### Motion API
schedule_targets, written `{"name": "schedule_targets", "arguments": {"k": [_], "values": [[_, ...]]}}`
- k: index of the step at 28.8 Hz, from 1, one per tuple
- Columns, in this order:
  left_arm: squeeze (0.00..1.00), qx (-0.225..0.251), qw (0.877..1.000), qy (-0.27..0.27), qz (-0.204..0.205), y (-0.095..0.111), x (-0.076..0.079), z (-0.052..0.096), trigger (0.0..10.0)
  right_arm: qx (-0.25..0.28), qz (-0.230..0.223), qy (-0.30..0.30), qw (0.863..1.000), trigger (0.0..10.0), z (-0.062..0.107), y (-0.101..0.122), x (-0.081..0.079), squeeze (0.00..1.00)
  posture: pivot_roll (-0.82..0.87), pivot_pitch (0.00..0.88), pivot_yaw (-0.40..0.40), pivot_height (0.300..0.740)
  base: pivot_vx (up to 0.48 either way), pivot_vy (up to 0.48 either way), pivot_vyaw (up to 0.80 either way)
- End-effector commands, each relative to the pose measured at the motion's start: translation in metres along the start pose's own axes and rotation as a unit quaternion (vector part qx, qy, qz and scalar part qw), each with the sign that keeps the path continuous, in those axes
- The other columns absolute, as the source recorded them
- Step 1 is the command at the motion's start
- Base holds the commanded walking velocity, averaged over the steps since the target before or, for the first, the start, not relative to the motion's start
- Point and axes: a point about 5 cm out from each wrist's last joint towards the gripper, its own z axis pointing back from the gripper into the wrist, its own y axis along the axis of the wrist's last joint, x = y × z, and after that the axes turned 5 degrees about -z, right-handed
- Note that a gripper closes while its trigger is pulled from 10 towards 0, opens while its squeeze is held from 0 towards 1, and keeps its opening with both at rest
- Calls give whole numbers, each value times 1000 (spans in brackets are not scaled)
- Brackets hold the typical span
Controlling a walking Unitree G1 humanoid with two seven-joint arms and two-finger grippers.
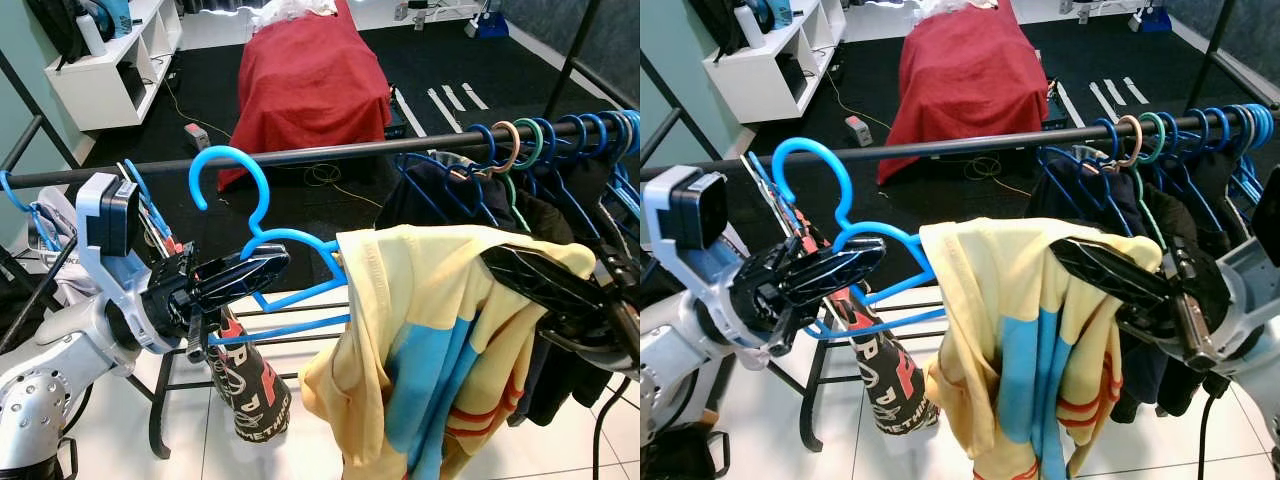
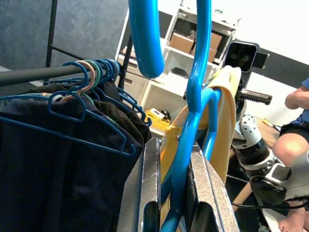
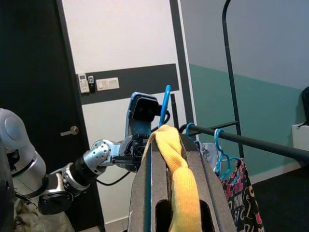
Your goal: Hang hanger
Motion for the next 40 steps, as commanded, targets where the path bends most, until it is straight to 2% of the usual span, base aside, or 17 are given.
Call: {"name": "schedule_targets", "arguments": {"k": [1, 4, 7, 11, 12, 19, 20, 22, 23, 27, 30, 32, 37, 40], "values": [[0, 17, 1000, -22, 11, 0, 6, -2, 0, 6, 5, 3, 1000, 10000, -3, 1, 0, 0, -72, 120, 88, 740, 0, 0, 0], [0, 34, 999, -24, 21, 1, 7, 0, 0, 7, 9, -9, 1000, 10000, -2, 1, 2, 0, -73, 123, 86, 740, 0, 0, 0], [0, 37, 999, -25, 23, 2, 7, 0, 0, 7, 9, -10, 1000, 10000, -2, 1, 3, 0, -73, 123, 86, 740, 0, 0, 0], [0, 33, 999, -28, 24, 0, 8, 1, 0, 11, 9, -46, 999, 10000, 0, 2, 11, 0, -74, 125, 84, 740, 0, 0, 0], [0, 32, 999, -28, 24, 0, 8, 1, 0, 15, 10, -51, 999, 10000, 0, 3, 13, 1000, -74, 125, 84, 740, 0, 0, 0], [0, 33, 999, -26, 21, -1, 9, 0, 471, 13, 22, -57, 998, 10000, 2, 4, 14, 1000, -75, 128, 82, 740, 0, 0, 0], [0, 33, 999, -24, 20, -1, 8, 0, 471, 13, 24, -57, 998, 10000, 3, 4, 13, 875, -75, 128, 82, 740, 0, 0, 0], [0, 33, 999, -24, 20, -1, 8, 0, 471, 13, 24, -57, 998, 10000, 3, 4, 13, 875, -75, 128, 82, 740, 0, 0, 0], [0, 32, 999, -21, 17, -1, 7, 0, 745, 13, 27, -61, 998, 10000, 4, 4, 14, 0, -75, 128, 82, 740, 0, 0, 0], [0, 23, 1000, -1, 3, -1, 2, 1, 1255, 25, 34, -69, 997, 10000, 9, 9, 14, 0, -77, 130, 83, 740, 0, 0, 0], [0, 1, 999, 36, -24, -5, -6, 0, 1686, 60, 33, -57, 996, 10000, 12, 19, 11, 0, -77, 130, 83, 740, 0, 0, 0], [0, 1, 999, 36, -24, -5, -6, 0, 1686, 60, 33, -57, 996, 10000, 12, 19, 11, 0, -77, 130, 83, 740, 0, 0, 0], [0, 9, 995, 86, -54, -3, -18, -2, 1725, 48, 5, -15, 999, 10000, 11, 15, 1, 0, -80, 129, 81, 740, 0, 0, 0], [0, 16, 993, 100, -62, -1, -21, -2, 1647, 45, 0, -9, 999, 10000, 11, 14, -1, 0, -83, 132, 79, 740, 0, 0, 0]]}}
